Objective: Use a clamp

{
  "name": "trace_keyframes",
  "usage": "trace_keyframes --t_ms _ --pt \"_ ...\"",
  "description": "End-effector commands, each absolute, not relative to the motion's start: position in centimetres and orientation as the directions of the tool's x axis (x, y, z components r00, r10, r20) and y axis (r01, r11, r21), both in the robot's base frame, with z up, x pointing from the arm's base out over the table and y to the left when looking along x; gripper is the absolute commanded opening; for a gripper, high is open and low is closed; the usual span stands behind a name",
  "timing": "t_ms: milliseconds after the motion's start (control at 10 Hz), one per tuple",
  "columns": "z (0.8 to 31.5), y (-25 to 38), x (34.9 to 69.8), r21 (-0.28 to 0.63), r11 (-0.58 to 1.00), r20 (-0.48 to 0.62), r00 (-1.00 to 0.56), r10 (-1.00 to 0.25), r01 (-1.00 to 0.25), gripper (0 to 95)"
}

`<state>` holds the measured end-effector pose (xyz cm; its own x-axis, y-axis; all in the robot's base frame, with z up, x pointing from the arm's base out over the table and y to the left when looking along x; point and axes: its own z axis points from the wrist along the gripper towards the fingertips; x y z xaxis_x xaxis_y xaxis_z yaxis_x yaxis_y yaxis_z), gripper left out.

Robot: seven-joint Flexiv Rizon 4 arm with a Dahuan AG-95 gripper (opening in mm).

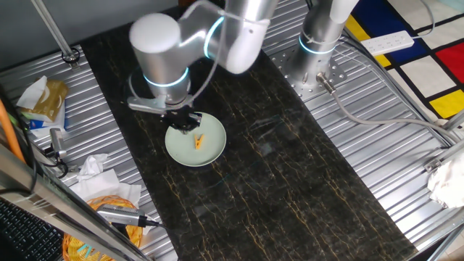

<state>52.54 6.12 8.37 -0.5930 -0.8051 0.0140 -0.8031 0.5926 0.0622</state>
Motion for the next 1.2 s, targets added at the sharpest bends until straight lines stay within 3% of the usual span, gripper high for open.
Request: trace_keyframes --t_ms 100,400,900,1000,1200 --pt "9.1 4.4 52.7 0.053 0.522 0.026 -0.522 -0.853 -0.851 0.0" --pt "9.1 3.4 52.1 0.134 0.562 -0.038 -0.571 -0.82 -0.816 0.0" --pt "8.1 2.9 50.7 0.096 0.564 -0.163 -0.572 -0.804 -0.82 0.0" --pt "7.9 2.8 50.7 0.09 0.566 -0.201 -0.572 -0.796 -0.819 19.0" --pt "7.5 2.7 50.5 0.056 0.587 -0.254 -0.58 -0.774 -0.808 19.0"
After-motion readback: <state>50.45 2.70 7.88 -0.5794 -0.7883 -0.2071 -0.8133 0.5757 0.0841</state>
